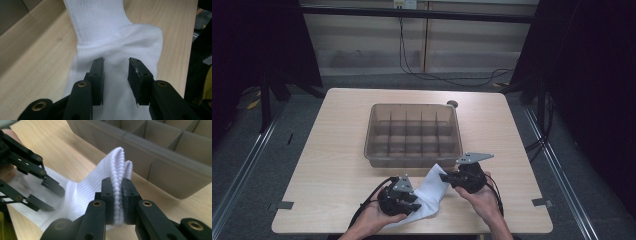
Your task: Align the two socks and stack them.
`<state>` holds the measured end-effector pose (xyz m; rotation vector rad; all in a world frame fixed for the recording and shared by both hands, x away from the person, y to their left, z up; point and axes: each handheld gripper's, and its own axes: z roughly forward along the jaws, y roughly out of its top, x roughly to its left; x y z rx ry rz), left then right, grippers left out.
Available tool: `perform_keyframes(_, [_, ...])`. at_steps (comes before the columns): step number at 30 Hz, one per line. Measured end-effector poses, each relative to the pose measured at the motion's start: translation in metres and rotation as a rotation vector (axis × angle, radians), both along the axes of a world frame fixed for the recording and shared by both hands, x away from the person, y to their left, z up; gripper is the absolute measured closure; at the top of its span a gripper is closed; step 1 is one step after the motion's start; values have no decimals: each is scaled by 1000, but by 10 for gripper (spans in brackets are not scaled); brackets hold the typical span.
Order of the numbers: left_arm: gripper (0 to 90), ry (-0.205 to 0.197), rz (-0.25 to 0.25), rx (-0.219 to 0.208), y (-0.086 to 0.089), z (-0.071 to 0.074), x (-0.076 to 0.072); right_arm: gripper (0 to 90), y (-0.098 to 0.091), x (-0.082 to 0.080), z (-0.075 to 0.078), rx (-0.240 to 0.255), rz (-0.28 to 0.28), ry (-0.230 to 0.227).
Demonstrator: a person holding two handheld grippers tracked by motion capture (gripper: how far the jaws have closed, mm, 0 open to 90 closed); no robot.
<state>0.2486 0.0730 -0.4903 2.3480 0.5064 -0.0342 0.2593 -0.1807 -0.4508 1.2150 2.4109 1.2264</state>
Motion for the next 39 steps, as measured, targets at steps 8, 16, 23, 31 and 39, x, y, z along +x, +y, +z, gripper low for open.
perform_keyframes(8, [670, -10, 1, 10, -7, 0, 2, 823, -4, 3, 14, 27, -12, -28])
perform_keyframes(16, [671, -6, 41, -4, -22, -1, 9, 824, 1, 3, 18, 46, 2, -30])
perform_keyframes(23, [669, 29, 87, -17, -30, -1, 17, 824, 5, -4, 30, 70, 29, -56])
perform_keyframes(31, [666, 33, 73, -3, -27, 0, 16, 823, 3, -5, 25, 39, 14, -44])
perform_keyframes(39, [685, 26, 47, 12, -9, 1, 7, 818, -18, 13, -8, -32, -84, 61])
